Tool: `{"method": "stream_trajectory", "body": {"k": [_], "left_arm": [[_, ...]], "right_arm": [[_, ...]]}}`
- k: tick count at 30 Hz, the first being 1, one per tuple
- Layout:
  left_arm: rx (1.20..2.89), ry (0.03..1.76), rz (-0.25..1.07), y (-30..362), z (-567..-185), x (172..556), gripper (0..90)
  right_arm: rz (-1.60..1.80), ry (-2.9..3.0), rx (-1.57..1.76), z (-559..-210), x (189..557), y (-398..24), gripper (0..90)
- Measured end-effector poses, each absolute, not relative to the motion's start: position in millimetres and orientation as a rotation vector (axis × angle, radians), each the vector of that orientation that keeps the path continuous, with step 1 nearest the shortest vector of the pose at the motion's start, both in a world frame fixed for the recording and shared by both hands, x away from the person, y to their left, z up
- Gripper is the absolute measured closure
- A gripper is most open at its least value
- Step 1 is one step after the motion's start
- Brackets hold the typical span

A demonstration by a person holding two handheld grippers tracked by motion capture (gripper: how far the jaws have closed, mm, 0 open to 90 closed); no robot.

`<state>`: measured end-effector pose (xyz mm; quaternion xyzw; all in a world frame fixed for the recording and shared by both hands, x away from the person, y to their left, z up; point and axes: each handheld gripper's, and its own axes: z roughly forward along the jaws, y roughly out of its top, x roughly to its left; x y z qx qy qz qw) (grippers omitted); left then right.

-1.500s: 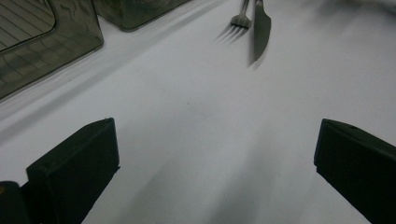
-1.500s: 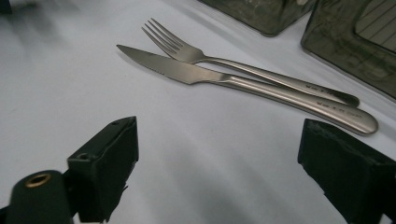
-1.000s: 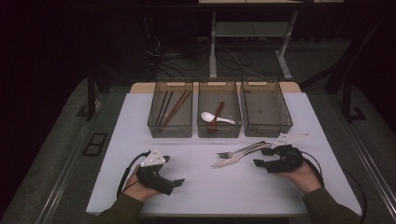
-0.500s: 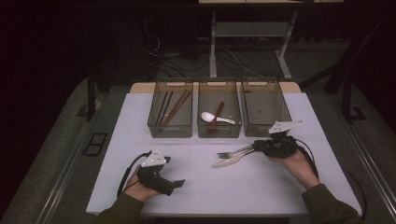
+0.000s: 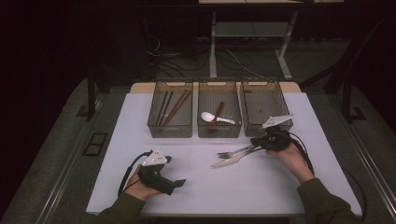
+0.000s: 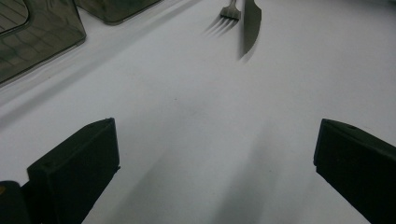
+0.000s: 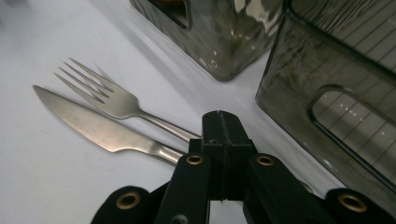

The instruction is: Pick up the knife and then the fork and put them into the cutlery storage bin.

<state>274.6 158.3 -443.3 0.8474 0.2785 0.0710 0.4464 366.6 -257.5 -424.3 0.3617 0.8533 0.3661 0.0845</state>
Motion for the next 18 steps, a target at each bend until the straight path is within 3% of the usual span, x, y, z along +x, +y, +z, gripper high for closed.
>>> {"method": "stream_trajectory", "body": {"k": [18], "left_arm": [[2.104,0.684,0.170,158,-444,275,0.0]], "right_arm": [[0.933,2.611,1.021,-439,368,-247,89.9]]}}
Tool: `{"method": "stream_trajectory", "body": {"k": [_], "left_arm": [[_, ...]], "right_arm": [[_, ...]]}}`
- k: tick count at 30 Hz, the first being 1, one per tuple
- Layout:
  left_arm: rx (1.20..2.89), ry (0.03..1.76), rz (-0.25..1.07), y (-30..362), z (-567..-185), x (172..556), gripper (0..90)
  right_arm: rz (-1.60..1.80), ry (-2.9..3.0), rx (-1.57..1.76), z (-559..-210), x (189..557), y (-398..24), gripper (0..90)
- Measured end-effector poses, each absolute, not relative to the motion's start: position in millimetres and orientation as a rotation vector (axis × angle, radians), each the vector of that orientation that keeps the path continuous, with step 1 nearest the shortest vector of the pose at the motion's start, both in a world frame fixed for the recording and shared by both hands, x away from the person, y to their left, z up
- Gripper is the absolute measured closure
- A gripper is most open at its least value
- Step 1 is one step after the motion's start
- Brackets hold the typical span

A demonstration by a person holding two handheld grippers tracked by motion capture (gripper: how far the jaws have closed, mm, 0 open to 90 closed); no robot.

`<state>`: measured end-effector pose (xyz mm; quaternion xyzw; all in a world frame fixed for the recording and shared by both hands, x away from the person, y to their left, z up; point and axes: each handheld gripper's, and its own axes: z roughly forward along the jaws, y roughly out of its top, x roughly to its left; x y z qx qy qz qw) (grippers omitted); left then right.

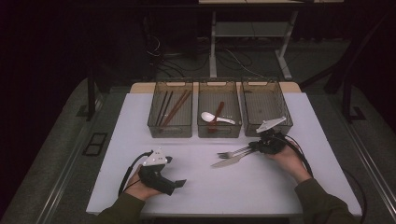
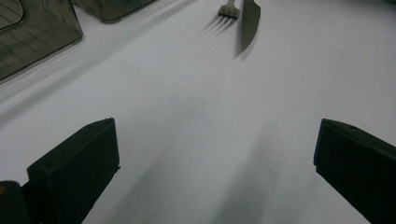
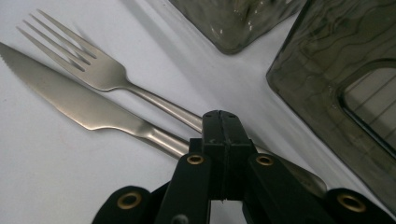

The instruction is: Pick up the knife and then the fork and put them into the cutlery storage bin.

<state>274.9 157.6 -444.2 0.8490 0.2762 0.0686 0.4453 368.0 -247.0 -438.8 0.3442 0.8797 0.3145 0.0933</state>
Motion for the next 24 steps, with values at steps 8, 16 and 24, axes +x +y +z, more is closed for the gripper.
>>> {"method": "stream_trajectory", "body": {"k": [8,16,24], "left_arm": [[2.107,0.679,0.165,157,-444,275,0.0],[2.106,0.679,0.164,157,-444,274,0.0],[2.110,0.674,0.163,157,-444,274,0.0]], "right_arm": [[0.917,2.651,0.988,-437,366,-249,90.0],[0.910,2.700,0.959,-436,362,-251,90.0],[0.853,2.665,0.986,-439,367,-258,90.0]]}}
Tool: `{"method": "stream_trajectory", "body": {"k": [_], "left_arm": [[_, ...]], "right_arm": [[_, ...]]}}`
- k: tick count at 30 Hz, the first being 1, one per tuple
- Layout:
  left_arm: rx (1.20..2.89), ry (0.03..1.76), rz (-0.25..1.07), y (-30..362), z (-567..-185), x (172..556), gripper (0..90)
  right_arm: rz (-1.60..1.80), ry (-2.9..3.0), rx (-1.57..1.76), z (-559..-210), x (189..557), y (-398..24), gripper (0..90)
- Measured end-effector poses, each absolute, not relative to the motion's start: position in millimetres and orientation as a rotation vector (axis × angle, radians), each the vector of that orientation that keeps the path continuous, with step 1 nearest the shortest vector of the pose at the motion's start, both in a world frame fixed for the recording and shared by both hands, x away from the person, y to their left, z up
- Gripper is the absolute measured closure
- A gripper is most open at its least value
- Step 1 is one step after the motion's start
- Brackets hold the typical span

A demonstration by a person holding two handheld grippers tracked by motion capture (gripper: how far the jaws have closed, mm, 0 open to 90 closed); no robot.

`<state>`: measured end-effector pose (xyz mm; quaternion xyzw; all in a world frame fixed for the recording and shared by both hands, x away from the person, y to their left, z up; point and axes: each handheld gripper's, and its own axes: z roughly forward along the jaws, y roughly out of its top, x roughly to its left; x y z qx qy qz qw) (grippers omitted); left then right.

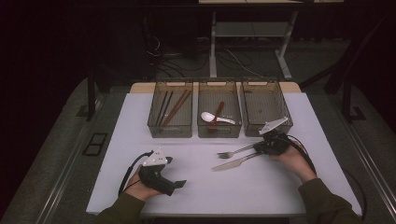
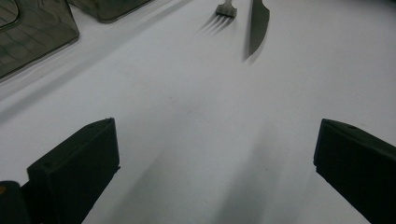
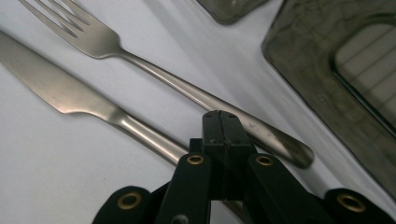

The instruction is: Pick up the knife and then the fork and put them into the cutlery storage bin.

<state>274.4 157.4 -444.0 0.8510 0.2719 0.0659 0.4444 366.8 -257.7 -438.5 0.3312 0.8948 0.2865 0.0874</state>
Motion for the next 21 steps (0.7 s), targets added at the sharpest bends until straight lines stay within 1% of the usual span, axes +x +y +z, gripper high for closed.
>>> {"method": "stream_trajectory", "body": {"k": [10,21], "left_arm": [[2.108,0.675,0.161,157,-444,274,0.0],[2.107,0.673,0.158,157,-444,274,0.0]], "right_arm": [[0.839,2.710,0.965,-437,362,-263,90.0],[0.807,2.805,0.892,-434,349,-265,90.0]]}}
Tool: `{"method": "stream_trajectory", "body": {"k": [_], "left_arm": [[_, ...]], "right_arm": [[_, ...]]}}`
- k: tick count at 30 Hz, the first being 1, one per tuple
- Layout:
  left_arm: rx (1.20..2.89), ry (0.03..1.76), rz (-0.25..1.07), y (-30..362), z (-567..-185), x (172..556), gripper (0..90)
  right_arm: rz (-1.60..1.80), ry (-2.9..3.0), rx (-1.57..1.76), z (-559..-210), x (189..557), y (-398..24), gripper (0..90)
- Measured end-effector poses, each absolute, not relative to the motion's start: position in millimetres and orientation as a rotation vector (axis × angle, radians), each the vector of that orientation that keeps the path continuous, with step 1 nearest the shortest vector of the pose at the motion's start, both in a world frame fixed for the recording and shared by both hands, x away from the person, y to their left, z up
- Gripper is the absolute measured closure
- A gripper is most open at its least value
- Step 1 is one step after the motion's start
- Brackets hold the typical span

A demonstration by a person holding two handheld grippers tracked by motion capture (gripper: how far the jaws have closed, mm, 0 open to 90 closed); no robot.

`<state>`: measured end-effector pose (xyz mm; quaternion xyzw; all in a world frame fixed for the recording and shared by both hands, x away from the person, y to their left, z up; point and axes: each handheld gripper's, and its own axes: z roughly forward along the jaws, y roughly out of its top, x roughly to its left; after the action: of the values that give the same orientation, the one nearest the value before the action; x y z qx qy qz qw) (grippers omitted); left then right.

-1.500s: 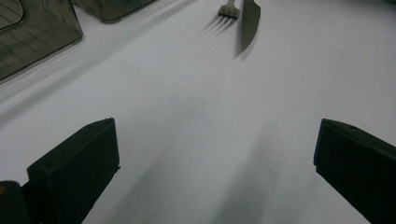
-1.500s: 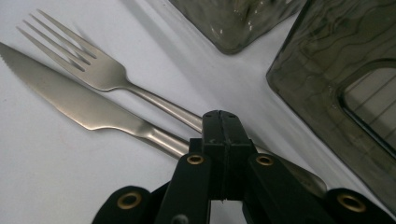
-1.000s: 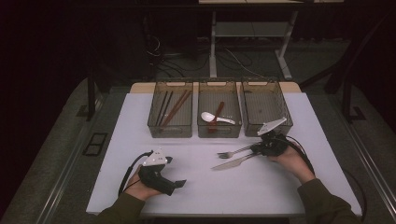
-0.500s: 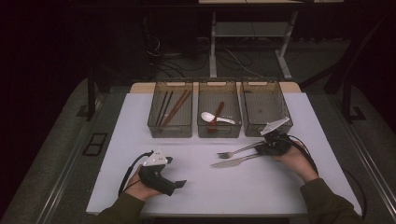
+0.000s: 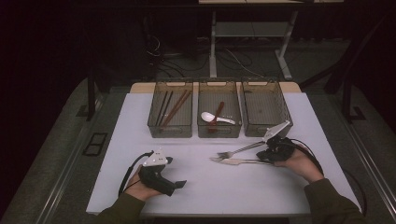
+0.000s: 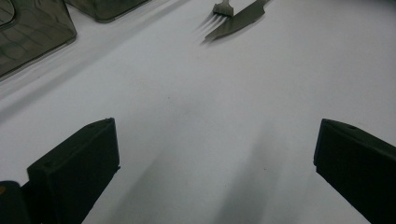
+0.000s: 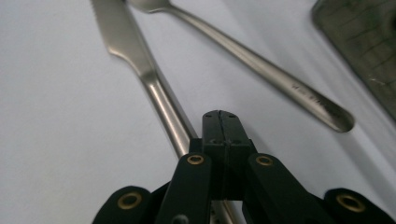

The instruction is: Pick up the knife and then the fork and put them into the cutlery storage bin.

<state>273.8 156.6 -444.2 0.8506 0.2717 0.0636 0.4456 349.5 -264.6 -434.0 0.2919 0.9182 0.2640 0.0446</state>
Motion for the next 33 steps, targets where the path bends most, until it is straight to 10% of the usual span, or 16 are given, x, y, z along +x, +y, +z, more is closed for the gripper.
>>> {"method": "stream_trajectory", "body": {"k": [33], "left_arm": [[2.109,0.664,0.156,157,-444,273,0.0]], "right_arm": [[0.314,3.036,0.673,-417,335,-204,72.9]]}}
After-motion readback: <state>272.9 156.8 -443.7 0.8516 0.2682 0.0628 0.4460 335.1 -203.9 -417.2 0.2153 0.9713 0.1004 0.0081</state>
